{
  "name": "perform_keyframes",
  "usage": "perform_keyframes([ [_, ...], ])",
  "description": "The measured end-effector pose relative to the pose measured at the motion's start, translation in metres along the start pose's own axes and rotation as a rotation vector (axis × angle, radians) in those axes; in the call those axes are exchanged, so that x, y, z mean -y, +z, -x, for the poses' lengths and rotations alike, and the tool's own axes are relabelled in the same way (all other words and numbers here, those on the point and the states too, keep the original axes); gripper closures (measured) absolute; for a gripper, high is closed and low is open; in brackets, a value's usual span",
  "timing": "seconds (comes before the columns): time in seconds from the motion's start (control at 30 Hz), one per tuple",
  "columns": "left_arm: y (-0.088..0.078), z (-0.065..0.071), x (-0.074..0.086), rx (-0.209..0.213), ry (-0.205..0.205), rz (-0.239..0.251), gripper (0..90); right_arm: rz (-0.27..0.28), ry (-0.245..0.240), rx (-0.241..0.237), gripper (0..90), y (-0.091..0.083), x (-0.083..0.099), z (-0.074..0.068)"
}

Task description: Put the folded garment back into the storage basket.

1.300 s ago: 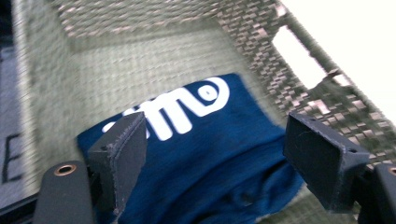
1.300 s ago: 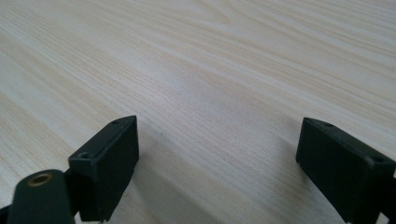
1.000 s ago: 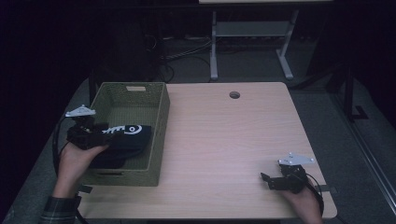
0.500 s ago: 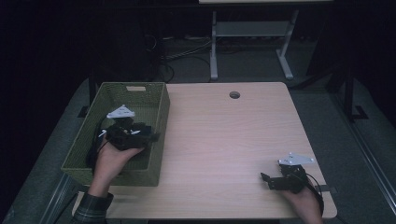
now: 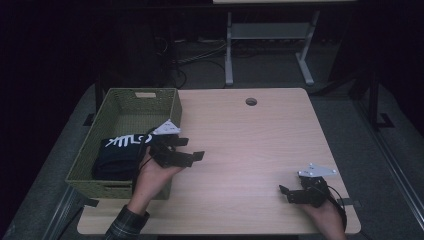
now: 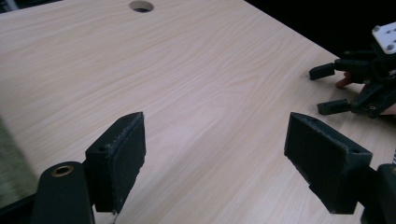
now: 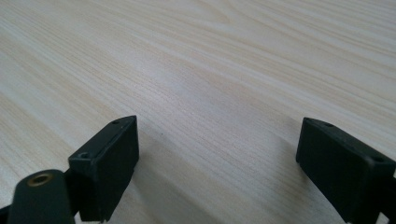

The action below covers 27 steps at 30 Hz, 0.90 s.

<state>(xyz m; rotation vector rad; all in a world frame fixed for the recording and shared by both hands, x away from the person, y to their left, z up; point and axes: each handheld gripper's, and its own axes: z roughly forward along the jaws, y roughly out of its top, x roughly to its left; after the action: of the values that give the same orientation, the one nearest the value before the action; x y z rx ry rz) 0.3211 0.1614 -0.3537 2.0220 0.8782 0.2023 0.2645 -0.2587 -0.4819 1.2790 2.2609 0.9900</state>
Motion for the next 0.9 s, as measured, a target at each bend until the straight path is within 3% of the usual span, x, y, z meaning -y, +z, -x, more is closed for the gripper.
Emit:
perform_keyframes([
  [0.1,0.016,0.012,0.005,0.013,0.024,0.002,20.1,0.0,0.0,0.0,12.9,0.0,0.0,0.0],
  [0.2,0.023,0.022,0.006,-0.011,0.067,-0.011,19.4,0.001,-0.003,0.0,12.9,0.0,0.0,0.0],
  [0.23,0.028,0.027,0.008,0.017,0.061,-0.012,19.2,0.0,0.0,-0.001,12.9,0.0,0.0,0.0],
  [0.3,0.034,0.032,0.011,0.023,0.069,-0.015,18.8,-0.001,0.001,-0.001,12.9,0.0,0.0,0.0],
  [0.6,0.064,0.036,0.032,0.038,0.074,-0.057,18.0,-0.001,0.001,-0.001,12.9,0.0,0.0,0.0],
  [0.9,0.091,0.034,0.056,-0.001,0.091,-0.118,16.2,-0.001,0.0,0.0,12.9,0.0,0.0,0.0],
])
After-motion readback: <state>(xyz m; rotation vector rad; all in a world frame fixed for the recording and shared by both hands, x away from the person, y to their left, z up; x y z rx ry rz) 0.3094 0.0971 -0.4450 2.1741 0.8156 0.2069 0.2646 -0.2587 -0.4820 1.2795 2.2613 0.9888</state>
